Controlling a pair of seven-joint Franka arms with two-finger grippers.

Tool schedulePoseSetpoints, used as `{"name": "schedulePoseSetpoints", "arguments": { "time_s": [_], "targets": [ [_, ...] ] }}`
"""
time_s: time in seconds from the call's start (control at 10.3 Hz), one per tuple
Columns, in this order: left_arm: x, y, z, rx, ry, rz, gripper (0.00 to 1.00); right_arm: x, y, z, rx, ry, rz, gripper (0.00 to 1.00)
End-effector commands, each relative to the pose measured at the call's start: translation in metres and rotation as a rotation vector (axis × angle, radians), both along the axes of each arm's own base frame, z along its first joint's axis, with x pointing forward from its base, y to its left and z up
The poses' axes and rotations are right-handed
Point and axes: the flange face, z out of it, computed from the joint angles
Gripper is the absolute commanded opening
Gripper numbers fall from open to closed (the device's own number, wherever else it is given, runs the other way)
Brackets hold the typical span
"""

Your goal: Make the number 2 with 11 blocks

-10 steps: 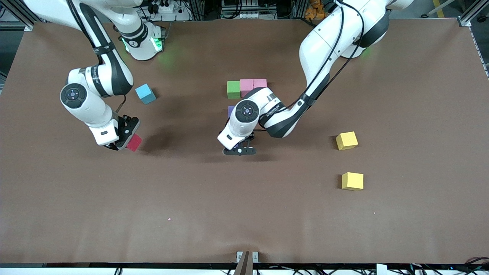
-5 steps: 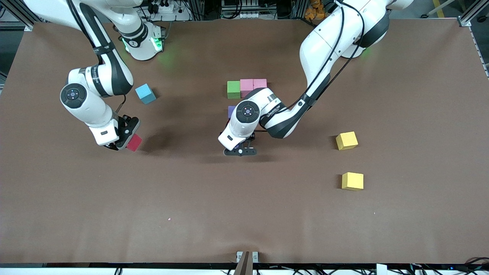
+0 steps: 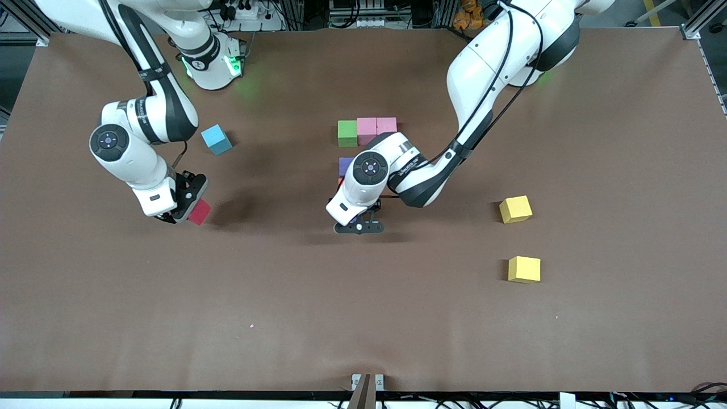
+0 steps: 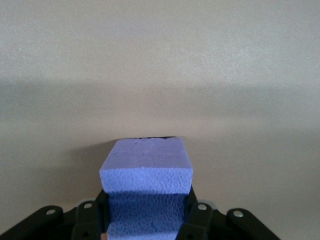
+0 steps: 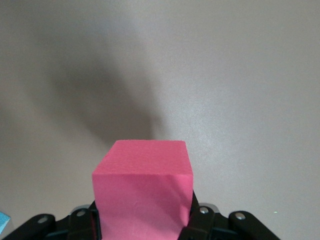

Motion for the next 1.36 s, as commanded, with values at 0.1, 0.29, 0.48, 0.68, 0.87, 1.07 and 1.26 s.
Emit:
{"name": "schedulePoseSetpoints", "arguments": {
  "time_s": [0.1, 0.29, 0.48, 0.68, 0.87, 1.07, 1.26],
  "targets": [
    [-0.009, -0.007, -0.005, 0.015, 0.002, -0.026, 0.27, -0.003, 0.002, 0.007, 0.007, 0.003, -0.013, 0.33],
    [-0.018, -0.015, -0.005, 0.014, 0.005, -0.038, 0.30, -0.003, 0.001, 0.007, 0.006, 0.003, -0.015, 0.33],
    [-0.017, -0.014, -0.005, 0.017, 0.000, -0.041, 0.52, -0.003, 0.002, 0.007, 0.006, 0.005, -0.013, 0.33],
    [-0.011, -0.009, -0.003, 0.021, -0.012, -0.044, 0.51, -0.003, 0.002, 0.008, 0.006, 0.003, -0.013, 0.33],
    [-0.009, -0.007, 0.001, 0.019, -0.016, -0.041, 0.80, -0.003, 0.002, 0.007, 0.006, 0.005, -0.013, 0.33],
    [-0.005, -0.004, 0.004, 0.018, -0.022, -0.047, 1.00, -0.003, 0.002, 0.008, 0.006, 0.003, -0.012, 0.33],
    [-0.009, -0.003, 0.008, 0.052, 0.009, -0.053, 1.00, -0.003, 0.002, 0.009, 0.006, 0.002, -0.010, 0.33]
  ]
}}
